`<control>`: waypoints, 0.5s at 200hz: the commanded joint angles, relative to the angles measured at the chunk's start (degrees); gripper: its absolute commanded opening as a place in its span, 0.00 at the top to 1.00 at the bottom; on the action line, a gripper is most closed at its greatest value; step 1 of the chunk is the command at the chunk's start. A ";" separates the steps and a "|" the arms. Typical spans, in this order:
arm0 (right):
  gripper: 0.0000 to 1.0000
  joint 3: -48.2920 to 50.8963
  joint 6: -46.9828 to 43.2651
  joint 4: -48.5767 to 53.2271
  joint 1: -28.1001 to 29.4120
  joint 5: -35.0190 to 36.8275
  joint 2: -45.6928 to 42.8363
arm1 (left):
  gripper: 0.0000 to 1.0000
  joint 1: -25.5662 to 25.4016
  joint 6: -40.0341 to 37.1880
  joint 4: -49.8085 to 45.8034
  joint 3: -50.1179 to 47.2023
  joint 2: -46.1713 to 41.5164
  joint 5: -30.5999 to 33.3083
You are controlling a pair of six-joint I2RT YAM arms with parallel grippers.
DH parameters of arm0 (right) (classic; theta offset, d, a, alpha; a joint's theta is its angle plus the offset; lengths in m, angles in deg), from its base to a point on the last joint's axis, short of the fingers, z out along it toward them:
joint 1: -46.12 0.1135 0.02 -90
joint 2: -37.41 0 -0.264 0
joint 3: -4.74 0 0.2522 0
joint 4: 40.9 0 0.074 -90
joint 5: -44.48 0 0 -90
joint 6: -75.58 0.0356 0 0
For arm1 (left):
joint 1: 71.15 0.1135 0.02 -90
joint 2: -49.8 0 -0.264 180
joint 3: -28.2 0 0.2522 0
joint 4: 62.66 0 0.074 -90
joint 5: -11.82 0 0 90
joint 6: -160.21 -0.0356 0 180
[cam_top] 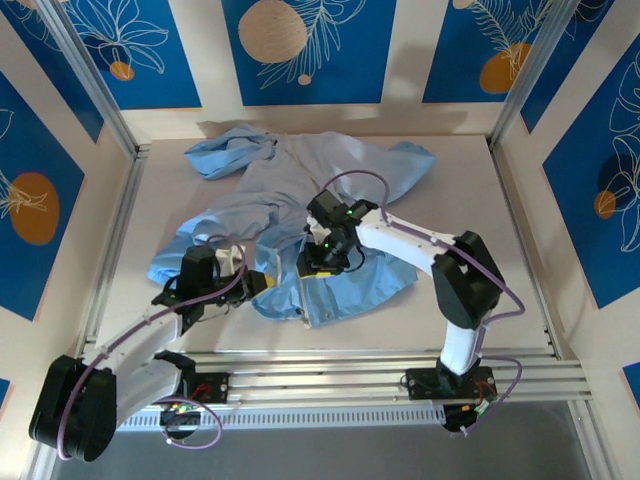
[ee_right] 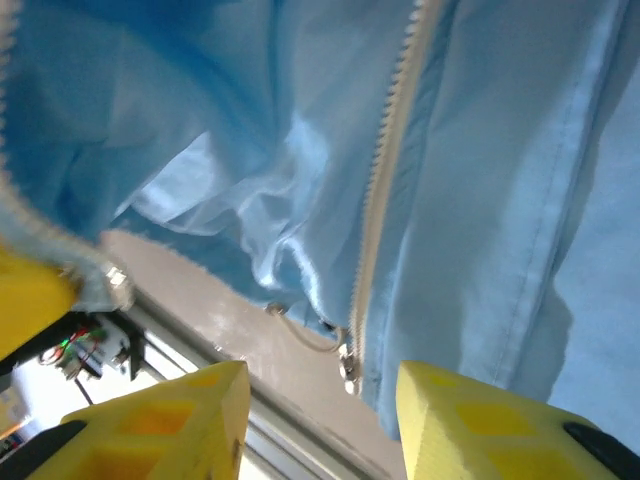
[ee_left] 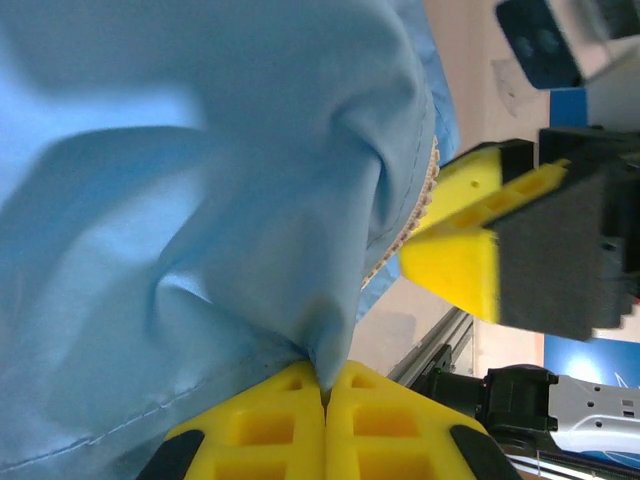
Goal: Zip up the jacket
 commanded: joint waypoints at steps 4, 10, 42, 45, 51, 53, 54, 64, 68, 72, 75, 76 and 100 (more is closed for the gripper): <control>0.51 -3.55 -0.15 7.27 0.28 3.48 4.67 | 1.00 0.48 0.68 1.54 -1.18 -1.14 -0.55; 0.52 -4.10 -0.15 7.57 0.28 3.31 5.81 | 1.00 0.51 0.61 1.37 -1.27 -1.40 -0.41; 0.52 -5.69 0.66 7.77 1.28 2.49 10.91 | 1.00 0.73 -0.52 -0.36 -0.46 -1.40 -0.91; 0.52 -5.66 0.79 7.58 1.44 2.25 11.27 | 1.00 0.78 -0.62 -0.62 -0.37 -1.36 -0.92; 0.53 -5.57 1.12 7.12 1.76 1.83 12.01 | 1.00 0.86 -0.88 -0.94 -0.12 -1.40 -0.92; 0.53 -5.52 1.20 7.01 1.84 1.68 12.26 | 1.00 0.92 -0.99 -1.07 -0.07 -1.40 -0.92; 0.53 -5.52 1.23 6.95 1.89 1.66 12.40 | 1.00 0.94 -0.99 -1.11 -0.02 -1.40 -0.92; 0.55 -5.07 1.60 6.48 2.42 1.70 13.43 | 1.00 0.99 -1.08 -1.24 0.16 -1.39 -0.92; 0.55 -4.91 1.76 6.45 2.67 1.74 13.69 | 1.00 1.00 -1.08 -1.23 0.22 -1.31 -0.92; 0.57 -4.83 1.85 6.37 2.85 1.81 13.97 | 1.00 1.08 -1.07 -1.23 0.29 -1.24 -0.92; 0.57 -4.71 1.87 6.29 2.95 1.85 14.11 | 1.00 1.12 -1.08 -1.16 0.36 -1.15 -0.92; 0.58 -4.72 1.87 6.28 2.98 1.92 14.16 | 1.00 1.13 -1.12 -1.15 0.37 -1.10 -0.92; 0.79 -3.65 2.23 5.67 3.27 3.67 13.06 | 1.00 1.15 -1.43 -0.59 1.11 0.35 -1.09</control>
